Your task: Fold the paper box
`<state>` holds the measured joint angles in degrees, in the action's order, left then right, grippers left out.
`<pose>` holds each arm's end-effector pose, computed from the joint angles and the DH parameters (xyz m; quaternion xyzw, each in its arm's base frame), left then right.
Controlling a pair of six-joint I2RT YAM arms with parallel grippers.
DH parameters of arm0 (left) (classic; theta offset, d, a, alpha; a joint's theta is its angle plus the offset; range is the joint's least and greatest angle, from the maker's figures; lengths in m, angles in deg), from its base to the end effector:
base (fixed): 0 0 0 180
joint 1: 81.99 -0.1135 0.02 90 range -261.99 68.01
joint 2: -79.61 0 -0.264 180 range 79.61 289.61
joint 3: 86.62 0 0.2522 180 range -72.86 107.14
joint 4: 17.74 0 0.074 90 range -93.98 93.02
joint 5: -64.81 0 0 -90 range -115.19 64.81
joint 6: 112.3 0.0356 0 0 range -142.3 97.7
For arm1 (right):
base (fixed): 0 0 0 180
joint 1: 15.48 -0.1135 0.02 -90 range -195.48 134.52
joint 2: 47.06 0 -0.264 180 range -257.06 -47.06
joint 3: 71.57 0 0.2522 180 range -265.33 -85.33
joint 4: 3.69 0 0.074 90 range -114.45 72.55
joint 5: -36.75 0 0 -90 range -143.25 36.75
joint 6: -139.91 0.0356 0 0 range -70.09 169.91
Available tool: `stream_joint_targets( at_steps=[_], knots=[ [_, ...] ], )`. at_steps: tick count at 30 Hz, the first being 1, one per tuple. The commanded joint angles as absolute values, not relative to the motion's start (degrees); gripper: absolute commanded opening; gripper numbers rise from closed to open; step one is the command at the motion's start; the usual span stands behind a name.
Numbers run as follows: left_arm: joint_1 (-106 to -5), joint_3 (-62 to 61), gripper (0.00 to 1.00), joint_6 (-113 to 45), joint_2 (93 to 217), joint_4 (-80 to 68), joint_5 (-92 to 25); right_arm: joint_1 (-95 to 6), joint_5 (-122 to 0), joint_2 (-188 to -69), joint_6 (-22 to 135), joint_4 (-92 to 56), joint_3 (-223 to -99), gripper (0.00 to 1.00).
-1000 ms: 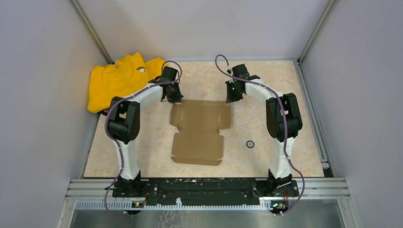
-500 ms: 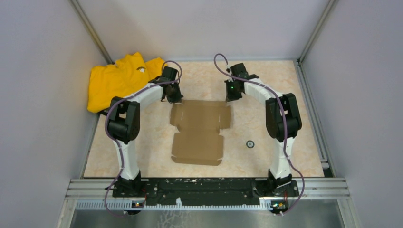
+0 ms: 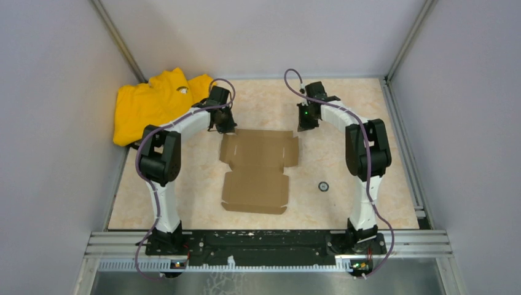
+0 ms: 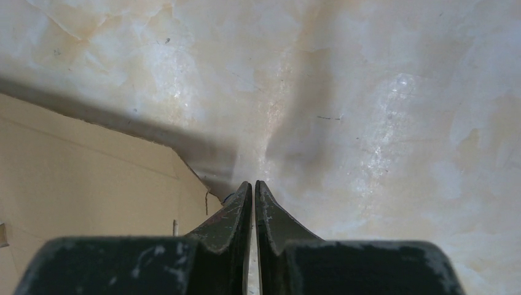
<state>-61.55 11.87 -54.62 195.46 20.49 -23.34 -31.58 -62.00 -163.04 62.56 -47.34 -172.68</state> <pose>0.4106 -0.1518 0.1854 -0.1036 0.9495 -0.1176 0.2718 0.4178 0.1262 0.1930 -0.0496 0.9586 0.1383 0.2438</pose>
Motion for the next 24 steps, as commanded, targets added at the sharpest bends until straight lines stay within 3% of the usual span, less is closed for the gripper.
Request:
stream_joint_targets(
  at_steps=[1,24],
  knots=[
    [-61.85,13.86,0.00,-54.56,196.14,20.09,-23.96,-32.08,-63.56,-164.75,62.66,-46.26,-173.40,0.05],
    [-61.83,15.36,0.00,-54.53,197.47,20.36,-24.43,-35.07,-64.24,-166.33,62.57,-48.51,-178.85,0.05]
  ],
)
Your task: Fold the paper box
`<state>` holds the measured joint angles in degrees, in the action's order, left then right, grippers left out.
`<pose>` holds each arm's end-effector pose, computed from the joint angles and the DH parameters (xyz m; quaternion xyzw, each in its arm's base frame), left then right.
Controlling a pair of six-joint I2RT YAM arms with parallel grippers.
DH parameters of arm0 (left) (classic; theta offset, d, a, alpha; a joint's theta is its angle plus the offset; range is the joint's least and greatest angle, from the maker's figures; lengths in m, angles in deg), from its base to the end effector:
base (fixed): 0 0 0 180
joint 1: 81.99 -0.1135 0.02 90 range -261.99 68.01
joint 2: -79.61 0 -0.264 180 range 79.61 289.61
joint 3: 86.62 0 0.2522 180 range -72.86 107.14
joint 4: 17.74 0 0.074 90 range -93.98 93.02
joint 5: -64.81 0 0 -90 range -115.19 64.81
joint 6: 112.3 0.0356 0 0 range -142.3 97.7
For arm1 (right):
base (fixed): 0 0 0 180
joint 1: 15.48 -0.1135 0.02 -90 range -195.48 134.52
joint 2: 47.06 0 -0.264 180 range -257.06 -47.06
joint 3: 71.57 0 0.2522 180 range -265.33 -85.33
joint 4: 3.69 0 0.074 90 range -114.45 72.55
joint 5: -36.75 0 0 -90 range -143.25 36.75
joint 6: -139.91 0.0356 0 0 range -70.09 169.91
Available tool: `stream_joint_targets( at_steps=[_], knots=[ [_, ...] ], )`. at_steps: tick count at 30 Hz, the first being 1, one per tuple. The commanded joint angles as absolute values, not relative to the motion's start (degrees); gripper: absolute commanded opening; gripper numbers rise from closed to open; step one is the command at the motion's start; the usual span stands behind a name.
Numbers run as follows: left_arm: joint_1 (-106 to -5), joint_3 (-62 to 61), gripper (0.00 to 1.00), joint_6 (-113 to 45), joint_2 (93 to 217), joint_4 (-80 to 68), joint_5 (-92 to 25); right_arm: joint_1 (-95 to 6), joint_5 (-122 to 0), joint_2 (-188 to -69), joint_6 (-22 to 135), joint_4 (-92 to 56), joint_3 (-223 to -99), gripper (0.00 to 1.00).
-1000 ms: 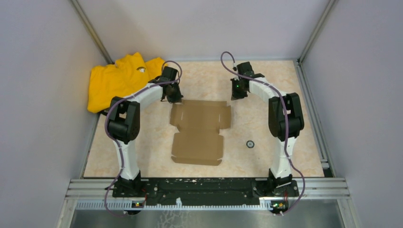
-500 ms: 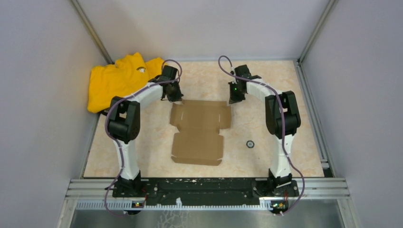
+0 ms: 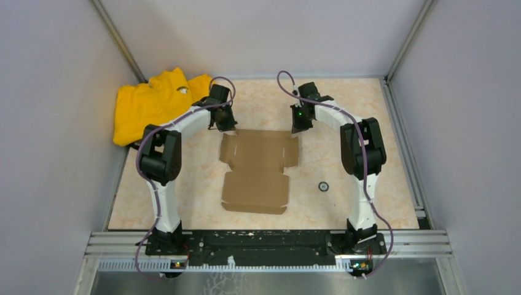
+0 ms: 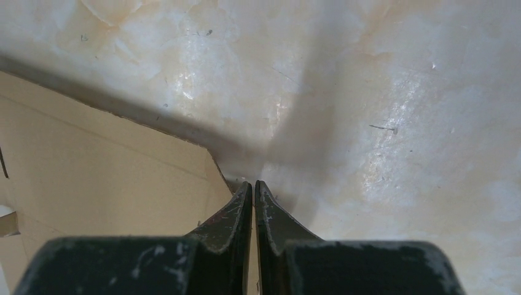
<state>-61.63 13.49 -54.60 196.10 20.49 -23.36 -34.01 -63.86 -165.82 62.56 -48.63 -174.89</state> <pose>0.4159 -0.1531 0.1893 -0.1039 0.9469 -0.1212 0.2791 0.4189 0.1473 0.1830 -0.0730 0.9602 0.1545 0.2211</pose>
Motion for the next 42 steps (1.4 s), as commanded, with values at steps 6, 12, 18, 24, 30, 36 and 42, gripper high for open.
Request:
stream_joint_targets(
  at_steps=[6,12,18,24,30,36,42],
  knots=[
    [-61.82,15.39,0.00,-54.65,197.45,20.36,-24.49,-35.65,-64.50,-166.49,62.81,-48.50,-179.29,0.05],
    [-61.76,15.08,0.00,-54.78,197.56,20.36,-24.66,-36.18,-64.68,-166.60,63.01,-48.31,-179.44,0.05],
    [-61.76,15.12,0.00,-54.91,197.74,20.34,-24.73,-36.61,-64.81,-166.61,63.36,-48.47,-180.19,0.05],
    [-61.70,15.21,0.00,-55.14,197.99,20.28,-24.92,-37.21,-64.76,-166.96,63.53,-48.90,-181.20,0.05],
    [-61.73,15.14,0.00,-55.21,198.16,20.15,-24.88,-37.62,-64.76,-167.46,63.65,-48.89,-181.62,0.05],
    [-61.68,15.29,0.00,-55.37,198.52,20.01,-24.93,-38.14,-64.84,-168.11,63.80,-49.04,-182.50,0.05],
    [-61.60,15.55,0.00,-55.43,198.83,19.94,-24.88,-38.51,-65.03,-168.68,63.89,-49.03,-183.08,0.05]
  ],
)
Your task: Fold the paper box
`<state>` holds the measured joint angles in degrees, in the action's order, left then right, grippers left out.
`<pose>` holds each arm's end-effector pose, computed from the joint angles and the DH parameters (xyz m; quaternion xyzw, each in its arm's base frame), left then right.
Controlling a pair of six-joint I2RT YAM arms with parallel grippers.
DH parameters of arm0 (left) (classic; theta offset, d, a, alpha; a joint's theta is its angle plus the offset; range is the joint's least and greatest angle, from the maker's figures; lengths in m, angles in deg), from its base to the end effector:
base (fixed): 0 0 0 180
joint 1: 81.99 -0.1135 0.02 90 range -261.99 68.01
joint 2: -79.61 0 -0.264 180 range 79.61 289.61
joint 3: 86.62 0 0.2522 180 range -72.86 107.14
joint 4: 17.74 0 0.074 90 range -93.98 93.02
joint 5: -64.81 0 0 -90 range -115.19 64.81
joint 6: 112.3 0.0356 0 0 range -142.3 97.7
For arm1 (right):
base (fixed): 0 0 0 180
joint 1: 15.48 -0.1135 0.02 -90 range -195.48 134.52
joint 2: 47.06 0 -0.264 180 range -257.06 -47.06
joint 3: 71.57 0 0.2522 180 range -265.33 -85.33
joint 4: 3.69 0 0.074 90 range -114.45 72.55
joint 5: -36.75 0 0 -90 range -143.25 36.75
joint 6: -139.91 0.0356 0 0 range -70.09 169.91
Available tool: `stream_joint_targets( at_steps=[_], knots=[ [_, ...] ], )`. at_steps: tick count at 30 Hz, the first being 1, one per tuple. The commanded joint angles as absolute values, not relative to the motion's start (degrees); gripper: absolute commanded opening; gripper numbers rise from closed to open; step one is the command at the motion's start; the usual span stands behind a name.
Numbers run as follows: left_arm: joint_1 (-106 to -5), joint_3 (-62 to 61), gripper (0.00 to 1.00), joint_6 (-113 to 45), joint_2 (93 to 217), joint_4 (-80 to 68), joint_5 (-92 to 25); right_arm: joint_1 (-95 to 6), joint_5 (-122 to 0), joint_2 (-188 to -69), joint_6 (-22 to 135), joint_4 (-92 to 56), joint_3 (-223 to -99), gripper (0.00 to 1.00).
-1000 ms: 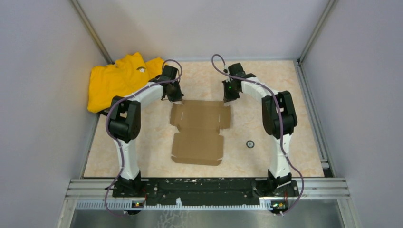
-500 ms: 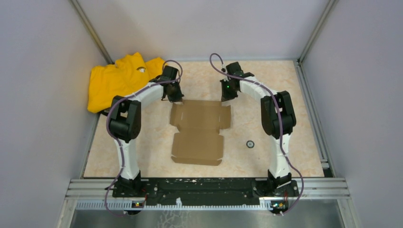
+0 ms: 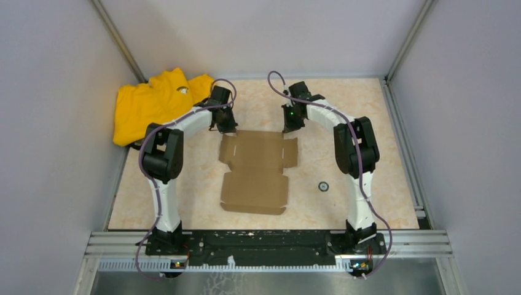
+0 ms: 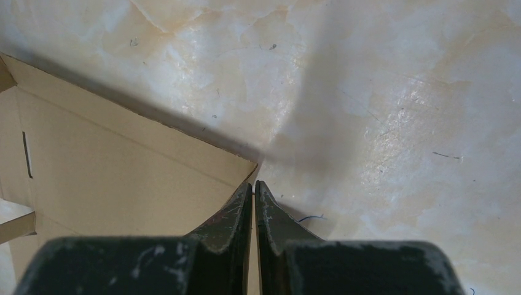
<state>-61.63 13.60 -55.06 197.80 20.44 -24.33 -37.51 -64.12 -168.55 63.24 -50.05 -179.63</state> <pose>0.4180 -0.1546 0.1774 -0.1055 0.9508 -0.1237 0.2636 0.4221 0.1780 0.1859 -0.0975 0.9565 0.1659 0.2194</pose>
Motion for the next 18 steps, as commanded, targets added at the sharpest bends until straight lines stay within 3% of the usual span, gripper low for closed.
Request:
stream_joint_targets(
  at_steps=[1,18],
  knots=[
    [-61.61,15.62,0.00,-55.43,198.87,19.95,-24.88,-38.59,-65.07,-168.77,63.89,-48.96,-183.11,0.05],
    [-60.82,16.70,0.00,-55.68,199.69,20.12,-24.88,-39.43,-65.38,-169.98,63.89,-48.68,-183.68,0.06]
  ],
)
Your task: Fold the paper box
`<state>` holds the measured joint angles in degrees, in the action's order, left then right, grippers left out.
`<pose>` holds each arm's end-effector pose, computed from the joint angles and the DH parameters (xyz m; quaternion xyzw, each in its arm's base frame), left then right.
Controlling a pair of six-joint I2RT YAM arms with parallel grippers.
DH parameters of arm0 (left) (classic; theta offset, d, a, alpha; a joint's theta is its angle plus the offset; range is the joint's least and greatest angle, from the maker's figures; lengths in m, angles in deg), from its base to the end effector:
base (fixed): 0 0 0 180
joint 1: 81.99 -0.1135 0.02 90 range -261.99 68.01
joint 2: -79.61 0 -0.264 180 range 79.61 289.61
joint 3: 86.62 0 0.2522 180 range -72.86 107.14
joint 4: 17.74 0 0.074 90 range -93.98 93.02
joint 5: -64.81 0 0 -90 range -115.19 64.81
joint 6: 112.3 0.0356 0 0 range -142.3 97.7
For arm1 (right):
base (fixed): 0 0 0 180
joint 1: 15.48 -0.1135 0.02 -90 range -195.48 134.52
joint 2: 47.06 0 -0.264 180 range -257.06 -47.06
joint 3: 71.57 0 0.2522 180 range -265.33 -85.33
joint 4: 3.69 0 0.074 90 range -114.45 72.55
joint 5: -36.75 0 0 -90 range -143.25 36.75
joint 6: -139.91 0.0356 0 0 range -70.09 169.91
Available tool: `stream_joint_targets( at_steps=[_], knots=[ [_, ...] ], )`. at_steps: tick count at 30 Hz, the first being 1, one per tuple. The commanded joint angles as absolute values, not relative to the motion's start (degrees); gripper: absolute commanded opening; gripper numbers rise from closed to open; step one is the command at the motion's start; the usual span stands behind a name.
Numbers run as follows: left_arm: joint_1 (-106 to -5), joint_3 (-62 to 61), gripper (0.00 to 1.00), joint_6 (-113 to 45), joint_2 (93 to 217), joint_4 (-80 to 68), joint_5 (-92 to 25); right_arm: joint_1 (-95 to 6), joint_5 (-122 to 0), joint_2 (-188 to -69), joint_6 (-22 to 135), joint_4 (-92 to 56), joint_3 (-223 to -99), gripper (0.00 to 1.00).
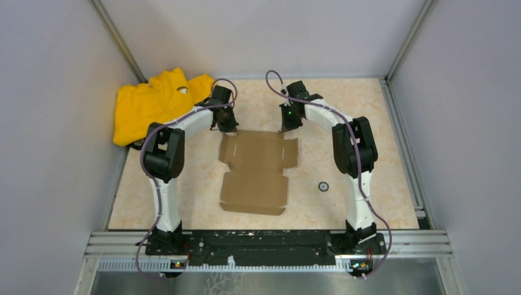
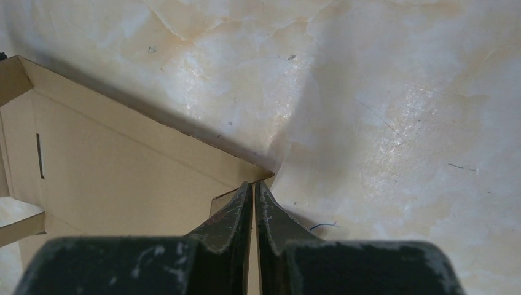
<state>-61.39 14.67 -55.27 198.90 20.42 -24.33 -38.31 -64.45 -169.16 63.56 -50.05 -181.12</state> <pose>0.4215 -0.1578 0.1748 -0.1052 0.9509 -0.1247 0.2630 0.4238 0.1859 0.1891 -0.1028 0.9537 0.1728 0.2239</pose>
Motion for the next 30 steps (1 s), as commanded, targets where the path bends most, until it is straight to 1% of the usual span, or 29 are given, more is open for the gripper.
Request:
stream_joint_targets(
  at_steps=[1,15,30],
  knots=[
    [-60.81,16.70,0.00,-55.67,199.75,20.20,-24.92,-39.47,-65.42,-170.07,63.92,-48.72,-183.68,0.05],
    [-60.51,17.30,0.00,-55.76,200.18,20.19,-24.89,-40.42,-65.55,-171.26,63.83,-47.86,-182.42,0.06],
    [-58.83,17.73,0.00,-56.14,201.66,20.19,-24.93,-41.02,-65.11,-172.18,64.13,-45.16,-177.24,0.05]
  ],
)
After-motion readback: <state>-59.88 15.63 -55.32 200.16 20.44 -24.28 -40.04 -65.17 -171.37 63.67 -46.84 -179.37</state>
